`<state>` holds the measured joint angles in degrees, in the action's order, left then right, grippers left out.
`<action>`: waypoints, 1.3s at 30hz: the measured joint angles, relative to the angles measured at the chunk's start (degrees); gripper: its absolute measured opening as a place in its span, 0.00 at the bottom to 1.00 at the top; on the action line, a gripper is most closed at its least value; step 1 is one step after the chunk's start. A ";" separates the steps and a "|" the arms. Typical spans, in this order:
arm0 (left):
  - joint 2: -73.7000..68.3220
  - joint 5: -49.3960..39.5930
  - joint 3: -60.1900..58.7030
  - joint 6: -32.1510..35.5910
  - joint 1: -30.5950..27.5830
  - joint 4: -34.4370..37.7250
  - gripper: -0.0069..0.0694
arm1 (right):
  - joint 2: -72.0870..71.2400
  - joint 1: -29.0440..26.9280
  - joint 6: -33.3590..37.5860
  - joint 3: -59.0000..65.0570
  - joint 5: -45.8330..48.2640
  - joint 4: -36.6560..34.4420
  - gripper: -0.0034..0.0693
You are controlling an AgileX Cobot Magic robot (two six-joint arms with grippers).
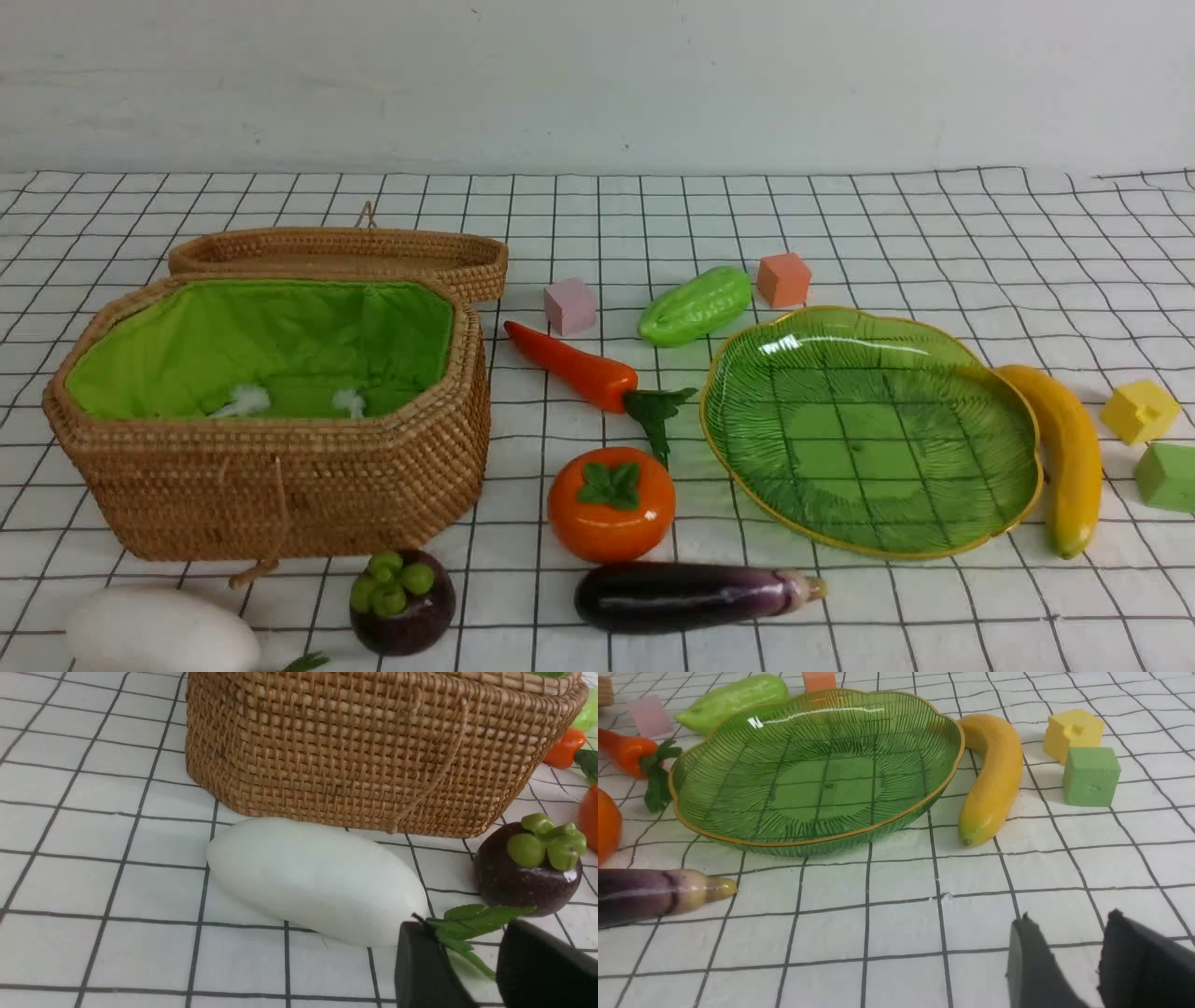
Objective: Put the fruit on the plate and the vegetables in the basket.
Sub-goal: Take a daikon with your left arm and place it on the basket on the left.
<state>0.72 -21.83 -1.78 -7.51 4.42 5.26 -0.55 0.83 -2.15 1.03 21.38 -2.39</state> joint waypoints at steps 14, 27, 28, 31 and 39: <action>0.00 0.00 0.00 0.00 0.00 0.00 0.40 | 0.00 0.00 0.00 0.00 0.00 0.00 0.38; 0.00 19.07 0.00 -7.95 0.00 13.53 0.40 | 0.00 0.00 0.00 0.00 0.00 0.00 0.38; 0.00 21.83 0.00 -9.29 0.00 15.97 0.40 | 0.00 0.00 0.00 0.00 0.00 0.00 0.38; 0.00 27.58 0.00 -14.11 0.00 23.06 0.40 | 0.00 0.00 0.00 0.00 0.00 0.00 0.38; -2.79 13.21 8.98 -13.03 0.00 20.85 0.14 | 0.00 0.00 0.00 0.00 0.00 0.00 0.38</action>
<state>-2.07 -8.62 7.20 -20.54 4.42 26.12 -0.55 0.83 -2.15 1.03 21.38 -2.39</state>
